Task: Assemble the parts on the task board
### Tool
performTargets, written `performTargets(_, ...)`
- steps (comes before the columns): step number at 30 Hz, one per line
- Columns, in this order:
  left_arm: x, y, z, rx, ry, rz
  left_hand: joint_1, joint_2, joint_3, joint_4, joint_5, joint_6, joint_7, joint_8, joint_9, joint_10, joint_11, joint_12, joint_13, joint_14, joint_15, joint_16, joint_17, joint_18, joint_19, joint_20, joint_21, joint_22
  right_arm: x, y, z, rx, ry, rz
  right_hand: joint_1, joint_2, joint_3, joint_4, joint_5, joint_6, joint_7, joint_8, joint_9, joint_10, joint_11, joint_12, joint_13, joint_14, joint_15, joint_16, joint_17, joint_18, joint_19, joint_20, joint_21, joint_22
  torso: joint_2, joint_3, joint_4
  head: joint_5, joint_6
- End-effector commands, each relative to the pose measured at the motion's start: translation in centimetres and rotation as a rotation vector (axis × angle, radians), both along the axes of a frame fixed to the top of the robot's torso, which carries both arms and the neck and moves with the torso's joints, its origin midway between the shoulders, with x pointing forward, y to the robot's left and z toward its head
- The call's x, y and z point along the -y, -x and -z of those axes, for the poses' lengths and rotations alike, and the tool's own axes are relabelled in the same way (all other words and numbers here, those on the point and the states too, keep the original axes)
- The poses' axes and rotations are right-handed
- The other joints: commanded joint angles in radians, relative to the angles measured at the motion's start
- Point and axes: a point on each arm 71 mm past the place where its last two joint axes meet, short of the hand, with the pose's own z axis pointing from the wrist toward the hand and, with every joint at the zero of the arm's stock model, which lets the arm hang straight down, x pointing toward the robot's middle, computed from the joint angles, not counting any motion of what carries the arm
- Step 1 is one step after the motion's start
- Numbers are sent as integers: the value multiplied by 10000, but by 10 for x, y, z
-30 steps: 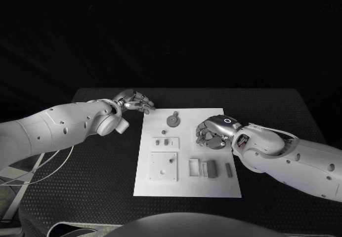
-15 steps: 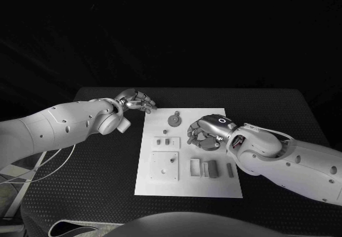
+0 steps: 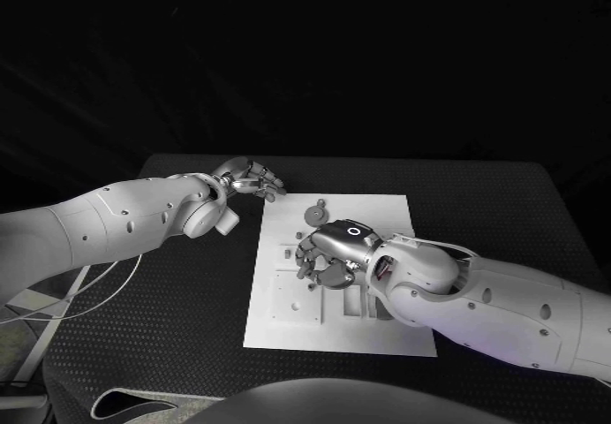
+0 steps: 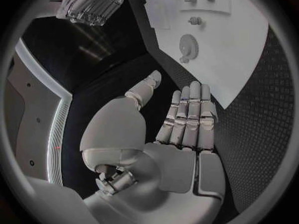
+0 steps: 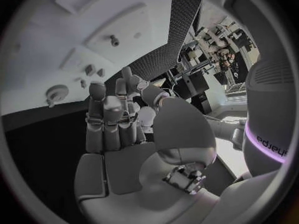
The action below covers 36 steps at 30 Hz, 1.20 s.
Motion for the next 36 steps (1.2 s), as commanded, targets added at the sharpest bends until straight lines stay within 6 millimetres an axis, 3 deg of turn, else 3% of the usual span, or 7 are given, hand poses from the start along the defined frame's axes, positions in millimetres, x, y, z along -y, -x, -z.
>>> performTargets(1, 2, 0, -1, 45, 147, 97, -29, 48, -51, -21, 3, -60, -22, 46, -13, -67, 3, 31, -11, -12, 76, -37, 19, -162, -21, 23, 55, -14, -7, 7, 8, -131, 393, -454, 13, 15, 73, -15, 34, 229, -70, 82, 284, 60, -11, -45, 13, -15, -45, 22, 5, 460, -3, -35, 33, 219, 8, -3, 11, 46, -41)
performTargets(14, 3, 0, -1, 22, 161, 126, -33, 46, -53, -21, 3, -58, -22, 48, -13, -67, 2, 35, -13, -11, 77, -43, 28, -163, -21, 23, 55, -18, -15, 15, 37, -295, 1251, -840, 3, 25, 79, -17, 34, 220, -68, 78, 290, 53, -8, -56, 23, -20, -42, 17, 2, 460, -11, -33, 31, 217, 8, 5, -3, 176, -151)
performTargets(20, 5, 0, -1, 14, 176, 167, -37, 46, -54, -20, 3, -57, -23, 50, -13, -67, 2, 38, -15, -11, 77, -47, 34, -163, -20, 24, 56, -21, -22, 19, 42, -318, 1247, -960, -2, 29, 83, -19, 33, 215, -66, 76, 294, 50, -7, -63, 30, -22, -41, 14, -1, 460, -16, -32, 30, 217, 10, 17, 4, 188, -186)
performTargets(36, 5, 0, -1, -15, 179, 186, -50, 48, -57, -16, 3, -60, -22, 51, -15, -71, 3, 44, -22, -11, 79, -62, 53, -164, -20, 25, 57, -30, -20, 18, 46, -363, 1426, -916, -12, 34, 89, -20, 32, 209, -65, 74, 304, 49, -6, -75, 47, -25, -40, 10, -4, 460, -24, -31, 30, 216, 2, 3, -2, 240, -250)
